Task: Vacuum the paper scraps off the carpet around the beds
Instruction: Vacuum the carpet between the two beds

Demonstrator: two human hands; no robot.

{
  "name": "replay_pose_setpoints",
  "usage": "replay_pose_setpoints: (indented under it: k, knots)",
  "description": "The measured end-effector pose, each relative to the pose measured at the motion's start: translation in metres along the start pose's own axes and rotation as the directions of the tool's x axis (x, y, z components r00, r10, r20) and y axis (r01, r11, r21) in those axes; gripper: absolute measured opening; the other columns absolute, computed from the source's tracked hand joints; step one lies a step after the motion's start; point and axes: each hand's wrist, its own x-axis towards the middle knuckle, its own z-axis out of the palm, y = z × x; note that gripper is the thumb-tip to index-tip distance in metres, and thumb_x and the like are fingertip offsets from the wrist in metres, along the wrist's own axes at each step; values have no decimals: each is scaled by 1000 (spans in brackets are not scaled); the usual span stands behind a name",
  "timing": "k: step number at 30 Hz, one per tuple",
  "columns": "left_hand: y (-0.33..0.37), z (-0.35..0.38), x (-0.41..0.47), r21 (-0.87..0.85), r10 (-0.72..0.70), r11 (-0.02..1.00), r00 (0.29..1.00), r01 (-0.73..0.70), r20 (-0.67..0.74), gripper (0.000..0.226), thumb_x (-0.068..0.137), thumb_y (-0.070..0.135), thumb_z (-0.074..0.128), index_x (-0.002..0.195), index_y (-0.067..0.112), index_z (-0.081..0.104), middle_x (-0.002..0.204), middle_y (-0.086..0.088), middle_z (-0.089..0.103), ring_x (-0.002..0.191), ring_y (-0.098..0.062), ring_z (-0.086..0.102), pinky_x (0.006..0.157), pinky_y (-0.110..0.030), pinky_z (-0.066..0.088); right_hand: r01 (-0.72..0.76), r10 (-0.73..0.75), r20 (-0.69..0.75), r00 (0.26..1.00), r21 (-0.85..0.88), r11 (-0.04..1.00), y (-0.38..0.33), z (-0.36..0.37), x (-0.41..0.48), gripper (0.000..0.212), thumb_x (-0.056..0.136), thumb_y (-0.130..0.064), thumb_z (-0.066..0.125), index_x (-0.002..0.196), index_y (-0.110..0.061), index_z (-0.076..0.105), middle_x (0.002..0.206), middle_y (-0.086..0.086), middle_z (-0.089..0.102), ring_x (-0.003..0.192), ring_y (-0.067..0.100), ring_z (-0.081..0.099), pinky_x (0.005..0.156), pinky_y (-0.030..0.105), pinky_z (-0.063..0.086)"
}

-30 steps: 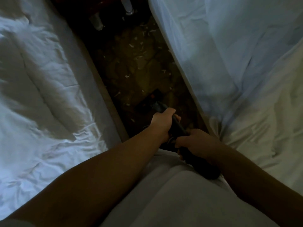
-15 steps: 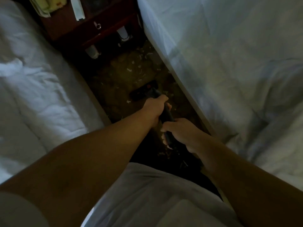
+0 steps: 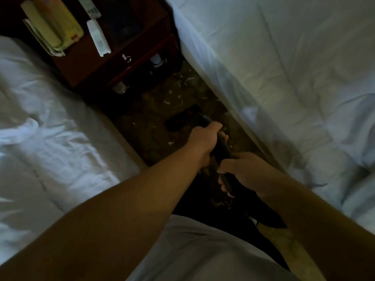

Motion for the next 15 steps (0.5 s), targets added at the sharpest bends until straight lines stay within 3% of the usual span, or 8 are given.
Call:
replay_pose_setpoints:
  k: [8, 10, 12, 15]
  knots:
    - [14, -1, 0, 20, 60, 998, 998, -60, 22, 29, 97, 23, 63, 118, 7, 51, 84, -7, 62, 78, -19, 64, 91, -44, 55, 67, -66, -33, 997, 29, 997, -4, 3, 9, 15, 95, -15, 69, 90, 0, 71, 75, 13, 72, 65, 24, 71, 66, 37, 60]
    - [27, -3, 4, 44, 83, 996, 996, -84, 8, 20, 98, 22, 62, 109, 9, 50, 83, -7, 61, 76, -19, 62, 84, -41, 56, 84, -82, -32, 996, 47, 995, -13, 6, 22, 15, 95, -15, 69, 92, -1, 71, 79, 16, 72, 72, 29, 70, 71, 40, 60]
    - [44, -5, 12, 84, 116, 990, 993, -114, -15, 22, 99, 23, 61, 112, 9, 51, 82, -7, 61, 74, -18, 61, 71, -36, 55, 105, -103, -49, 994, 61, 993, -26, 8, 38, 15, 95, -16, 70, 97, -1, 72, 81, 14, 73, 71, 26, 71, 67, 37, 60]
    - [70, -8, 31, 106, 163, 982, 985, -157, -50, 27, 98, 24, 62, 117, 8, 54, 80, -6, 62, 74, -19, 62, 72, -38, 54, 159, -154, -77, 985, 61, 985, -48, 9, 64, 16, 93, -17, 71, 103, -4, 72, 86, 12, 76, 68, 21, 73, 63, 33, 60]
